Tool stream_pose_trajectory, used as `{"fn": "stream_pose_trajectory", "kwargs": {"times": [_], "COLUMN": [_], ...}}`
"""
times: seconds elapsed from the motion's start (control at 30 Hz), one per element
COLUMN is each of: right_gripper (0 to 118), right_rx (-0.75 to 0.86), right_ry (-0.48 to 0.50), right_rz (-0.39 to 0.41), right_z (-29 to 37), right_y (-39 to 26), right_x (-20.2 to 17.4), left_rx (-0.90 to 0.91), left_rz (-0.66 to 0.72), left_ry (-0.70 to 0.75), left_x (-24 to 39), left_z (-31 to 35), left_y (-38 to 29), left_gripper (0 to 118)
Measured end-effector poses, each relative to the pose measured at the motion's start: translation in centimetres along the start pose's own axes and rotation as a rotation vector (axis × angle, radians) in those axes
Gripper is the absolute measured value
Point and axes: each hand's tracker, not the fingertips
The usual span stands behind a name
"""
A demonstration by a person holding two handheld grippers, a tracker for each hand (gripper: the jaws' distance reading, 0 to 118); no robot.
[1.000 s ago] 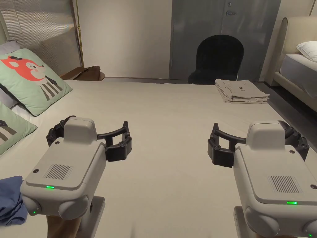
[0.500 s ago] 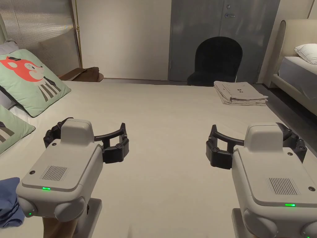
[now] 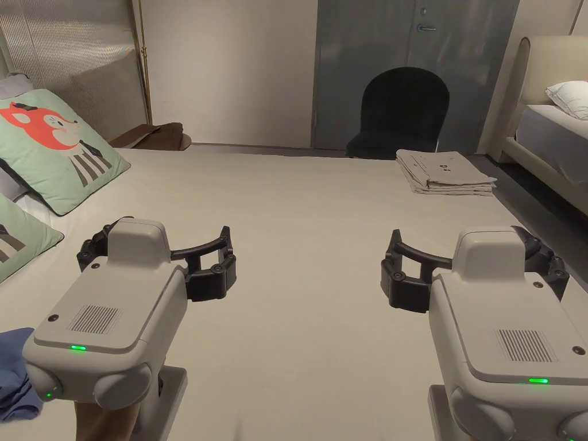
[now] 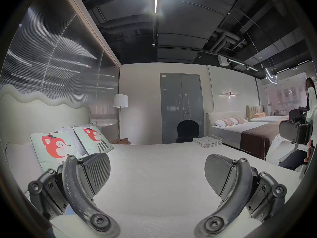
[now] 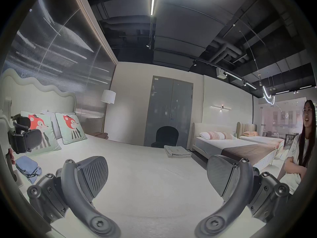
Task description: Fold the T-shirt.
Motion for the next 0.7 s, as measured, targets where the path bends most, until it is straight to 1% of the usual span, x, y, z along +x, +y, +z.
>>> {"fn": "stream_pose_trajectory", "kwargs": {"times": [0.7], "right_gripper": [114], "right_rx": [0.004], "right_ry": [-0.004], "right_rz": [0.002], "right_z": [0.15], "right_y": [-0.02], "right_x": [0.01], "left_rx": [-0.005], "left_rz": [0.0], "left_ry": [-0.003], "left_x": [-0.12], "left_z": [0.03], "left_y": [-0.09], "left_gripper": [110]}}
